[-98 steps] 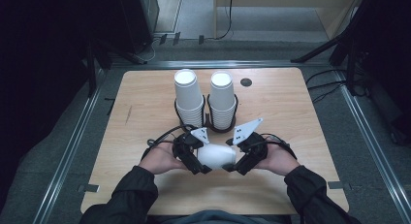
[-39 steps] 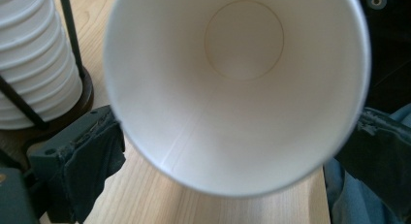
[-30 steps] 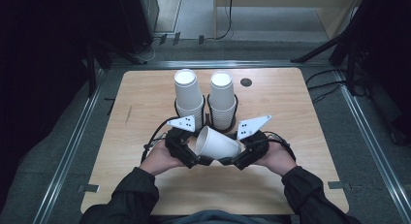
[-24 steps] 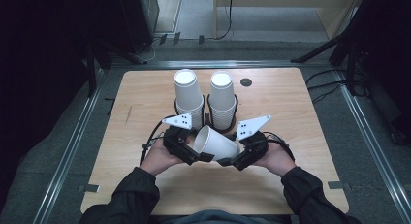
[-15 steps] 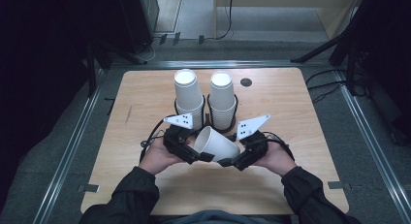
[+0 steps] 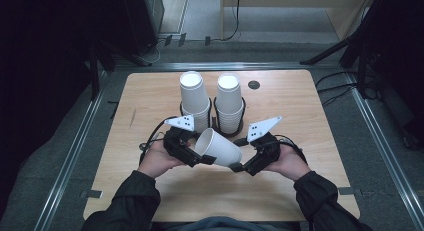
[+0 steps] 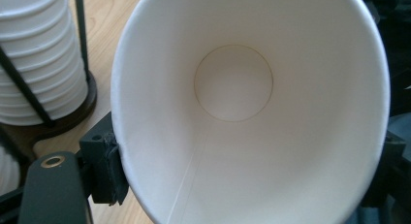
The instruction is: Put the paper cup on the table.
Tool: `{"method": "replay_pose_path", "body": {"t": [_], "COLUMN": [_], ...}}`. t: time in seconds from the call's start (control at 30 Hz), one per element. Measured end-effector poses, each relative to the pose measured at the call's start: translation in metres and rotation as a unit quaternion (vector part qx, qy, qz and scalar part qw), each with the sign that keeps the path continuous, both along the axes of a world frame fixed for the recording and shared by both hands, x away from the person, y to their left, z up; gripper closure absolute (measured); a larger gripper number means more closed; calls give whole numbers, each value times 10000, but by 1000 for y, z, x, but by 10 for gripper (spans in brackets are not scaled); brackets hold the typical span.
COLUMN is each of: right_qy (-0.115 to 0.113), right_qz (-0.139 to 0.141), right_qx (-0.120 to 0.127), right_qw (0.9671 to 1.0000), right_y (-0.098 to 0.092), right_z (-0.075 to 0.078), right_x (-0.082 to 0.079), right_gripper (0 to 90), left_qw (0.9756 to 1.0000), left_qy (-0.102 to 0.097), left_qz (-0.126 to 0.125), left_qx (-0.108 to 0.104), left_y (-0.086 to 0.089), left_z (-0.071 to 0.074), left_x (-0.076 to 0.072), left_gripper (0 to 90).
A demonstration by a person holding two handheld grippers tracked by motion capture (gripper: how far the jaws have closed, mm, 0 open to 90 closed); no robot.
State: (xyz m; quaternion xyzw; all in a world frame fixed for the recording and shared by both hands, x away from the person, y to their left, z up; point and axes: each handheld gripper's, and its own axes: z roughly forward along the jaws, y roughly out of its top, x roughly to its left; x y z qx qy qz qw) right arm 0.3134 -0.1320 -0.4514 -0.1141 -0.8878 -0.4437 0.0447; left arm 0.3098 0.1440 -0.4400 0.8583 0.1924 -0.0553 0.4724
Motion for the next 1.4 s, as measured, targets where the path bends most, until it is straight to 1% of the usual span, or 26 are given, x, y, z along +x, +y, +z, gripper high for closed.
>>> {"method": "replay_pose_path", "body": {"t": [0.07,0.13,0.17,0.2,0.23,0.27,0.33,0.47,0.5,0.57,0.63,0.67,0.73,0.77,0.8,0.83,0.87,0.9,1.0,1.07,1.17,1.23,1.3,1.37,1.4], "right_qy": [23,15,3,-3,20,2,12,-7,-4,-25,-36,-29,-40,-43,-44,-59,-20,-70,-68,-89,-88,-94,-67,-79,-66], "right_qz": [-47,-97,-106,-109,-112,-123,-131,-142,-146,-180,-220,-230,-246,-247,-248,-237,-236,-219,-274,-282,-320,-309,-303,-244,-217], "right_qx": [-18,-53,-76,-101,-135,-162,-193,-254,-269,-322,-365,-382,-401,-413,-430,-451,-493,-566,-745,-805,-794,-789,-821,-882,-903], "right_qw": [10000,9999,9999,9999,9998,9998,9997,9996,9995,9993,9991,9990,9989,9988,9988,9987,9985,9981,9968,9963,9963,9964,9961,9958,9957], "right_y": [-2,-4,-5,-5,-6,-6,-6,-7,-7,-7,-7,-7,-8,-7,-7,-7,-7,-7,-8,-9,-10,-10,-9,-7,-6], "right_z": [0,0,0,-1,-1,-1,-2,-2,-3,-3,-5,-5,-6,-7,-7,-8,-8,-9,-14,-16,-17,-18,-20,-24,-26], "right_x": [1,2,2,2,2,2,2,2,2,2,3,3,3,3,2,2,1,1,1,1,0,-1,-2,-3,-3], "right_gripper": [151,151,151,151,151,151,151,151,151,151,151,151,151,151,151,151,152,155,155,155,154,155,154,150,142], "left_qw": [10000,9999,9998,9997,9996,9994,9990,9978,9974,9963,9957,9952,9941,9935,9929,9925,9919,9912,9888,9879,9856,9846,9841,9845,9843], "left_qy": [5,-38,-114,-126,-95,-140,-152,-240,-234,-327,-334,-324,-351,-332,-364,-339,-332,-342,-348,-353,-392,-404,-408,-388,-394], "left_qz": [-1,-79,-63,-54,-87,-77,-103,-87,-88,-19,4,-28,0,-15,-19,-53,-76,-85,-115,-168,-256,-295,-351,-415,-428], "left_qx": [46,95,174,222,253,299,401,615,683,789,866,923,1026,1088,1131,1174,1224,1278,1449,1504,1625,1673,1694,1657,1665], "left_y": [1,0,0,-1,-1,-2,-3,-4,-4,-5,-5,-5,-7,-8,-10,-11,-12,-14,-19,-23,-28,-31,-35,-38,-40], "left_z": [0,0,0,0,0,0,-1,-3,-3,-4,-5,-6,-7,-8,-8,-9,-10,-11,-13,-15,-16,-17,-17,-17,-17], "left_x": [0,-1,-2,-2,-2,-2,-3,-3,-3,-3,-2,-1,-1,0,0,0,1,1,3,4,6,6,7,7,7], "left_gripper": [162,161,161,161,161,161,161,161,161,161,161,161,161,161,161,161,161,161,161,161,161,161,161,161,161]}}
